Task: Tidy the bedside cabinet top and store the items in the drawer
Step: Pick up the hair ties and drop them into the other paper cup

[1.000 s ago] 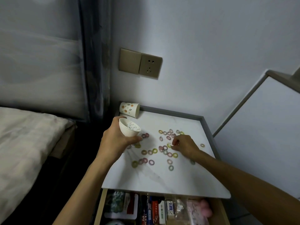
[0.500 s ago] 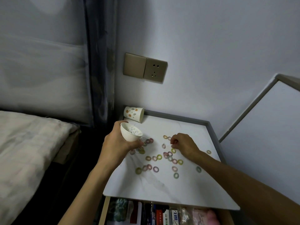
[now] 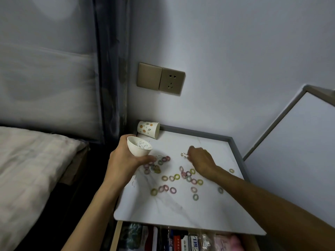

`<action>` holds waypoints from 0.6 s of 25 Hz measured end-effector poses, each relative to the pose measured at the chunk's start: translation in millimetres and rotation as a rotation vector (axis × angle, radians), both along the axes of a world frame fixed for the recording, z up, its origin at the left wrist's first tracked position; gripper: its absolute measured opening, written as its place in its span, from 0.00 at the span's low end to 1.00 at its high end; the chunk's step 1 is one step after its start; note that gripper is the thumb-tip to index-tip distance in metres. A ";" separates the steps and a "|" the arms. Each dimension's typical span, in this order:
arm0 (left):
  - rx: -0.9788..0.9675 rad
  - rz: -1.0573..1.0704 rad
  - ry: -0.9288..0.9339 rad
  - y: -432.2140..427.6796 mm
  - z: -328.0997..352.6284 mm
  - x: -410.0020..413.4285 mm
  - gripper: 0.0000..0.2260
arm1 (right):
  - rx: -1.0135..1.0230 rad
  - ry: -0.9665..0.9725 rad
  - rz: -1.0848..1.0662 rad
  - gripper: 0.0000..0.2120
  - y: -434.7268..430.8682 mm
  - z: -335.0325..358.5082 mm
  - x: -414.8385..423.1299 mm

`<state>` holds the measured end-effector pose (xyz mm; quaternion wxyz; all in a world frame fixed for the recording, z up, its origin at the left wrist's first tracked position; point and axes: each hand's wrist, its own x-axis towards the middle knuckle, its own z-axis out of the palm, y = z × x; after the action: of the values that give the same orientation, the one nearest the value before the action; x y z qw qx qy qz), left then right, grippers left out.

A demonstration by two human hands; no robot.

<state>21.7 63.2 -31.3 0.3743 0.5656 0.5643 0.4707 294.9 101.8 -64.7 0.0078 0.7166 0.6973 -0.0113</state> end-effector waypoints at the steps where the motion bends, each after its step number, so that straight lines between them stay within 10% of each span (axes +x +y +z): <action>1: 0.001 0.012 0.000 0.5 -0.3 -2.1 0.31 | 0.028 0.044 0.044 0.07 7.3 6.4 -6.9; 15: 0.040 0.123 -0.056 15.9 -9.3 -39.8 0.31 | 0.045 0.227 0.286 0.09 58.6 -24.2 -86.2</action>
<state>-18.1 79.1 -40.7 0.3487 0.5240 0.5778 0.5196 208.7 160.4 -88.9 -0.0855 0.6045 0.7885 -0.0750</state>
